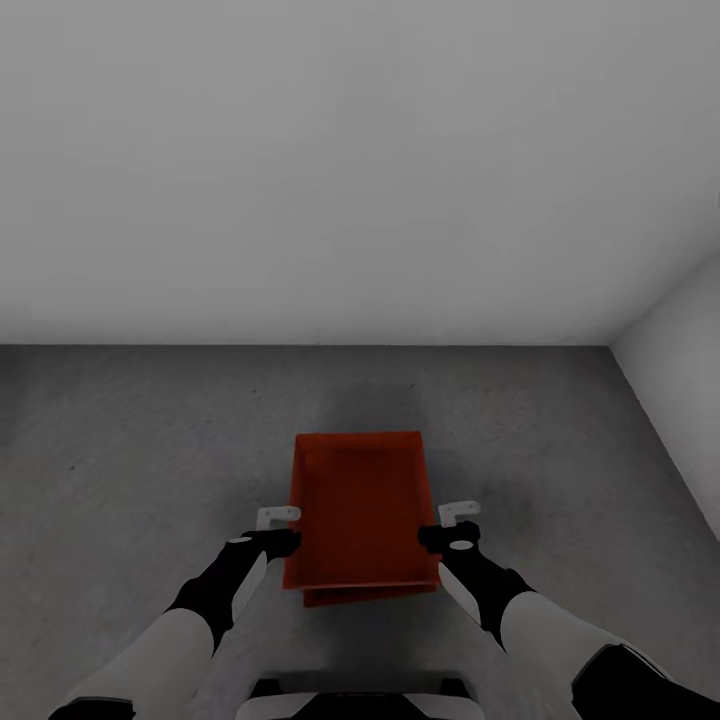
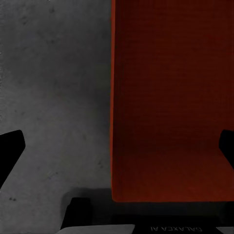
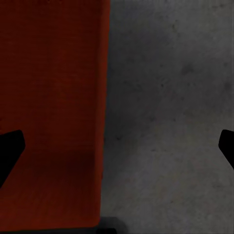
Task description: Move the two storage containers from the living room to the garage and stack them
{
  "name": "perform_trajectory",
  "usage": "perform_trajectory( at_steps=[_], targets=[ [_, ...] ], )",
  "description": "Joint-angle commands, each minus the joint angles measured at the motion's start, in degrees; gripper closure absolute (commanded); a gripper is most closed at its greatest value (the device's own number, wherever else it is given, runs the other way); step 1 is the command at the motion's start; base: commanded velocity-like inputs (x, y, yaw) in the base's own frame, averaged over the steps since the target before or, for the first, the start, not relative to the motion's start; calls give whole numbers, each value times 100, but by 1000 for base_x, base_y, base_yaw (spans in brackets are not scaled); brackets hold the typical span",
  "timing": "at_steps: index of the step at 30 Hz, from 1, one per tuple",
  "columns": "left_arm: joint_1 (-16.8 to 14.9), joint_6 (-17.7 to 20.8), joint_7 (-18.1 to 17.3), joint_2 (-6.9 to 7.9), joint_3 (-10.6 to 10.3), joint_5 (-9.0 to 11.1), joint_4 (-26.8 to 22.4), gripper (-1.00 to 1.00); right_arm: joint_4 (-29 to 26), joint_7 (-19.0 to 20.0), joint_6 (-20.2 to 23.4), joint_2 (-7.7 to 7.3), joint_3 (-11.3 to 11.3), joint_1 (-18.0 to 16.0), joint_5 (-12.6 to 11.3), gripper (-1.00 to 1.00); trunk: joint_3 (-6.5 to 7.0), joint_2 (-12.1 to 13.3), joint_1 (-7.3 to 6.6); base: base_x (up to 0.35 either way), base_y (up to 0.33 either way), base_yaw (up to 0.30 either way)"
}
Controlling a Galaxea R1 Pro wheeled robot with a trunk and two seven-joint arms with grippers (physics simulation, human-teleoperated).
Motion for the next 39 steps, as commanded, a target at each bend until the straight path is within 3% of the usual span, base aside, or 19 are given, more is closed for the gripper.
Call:
perform_trajectory(
  at_steps=[1, 35, 39],
  targets=[
    [0, 31, 32, 2, -10, 40, -12, -100, -12, -47, 40, -4, 48, -3, -26, -100, 22, 37, -21, 0, 0, 0],
    [0, 53, 23, 4, -9, 38, -10, -100, -12, -53, 42, -3, 49, -3, -28, -100, 933, 1401, -768, 0, 0, 0],
    [0, 54, 23, 3, -12, 38, -12, -100, -12, -50, 47, -3, 48, -3, -28, -100, 969, 1401, -768, 0, 0, 0]
  ],
)
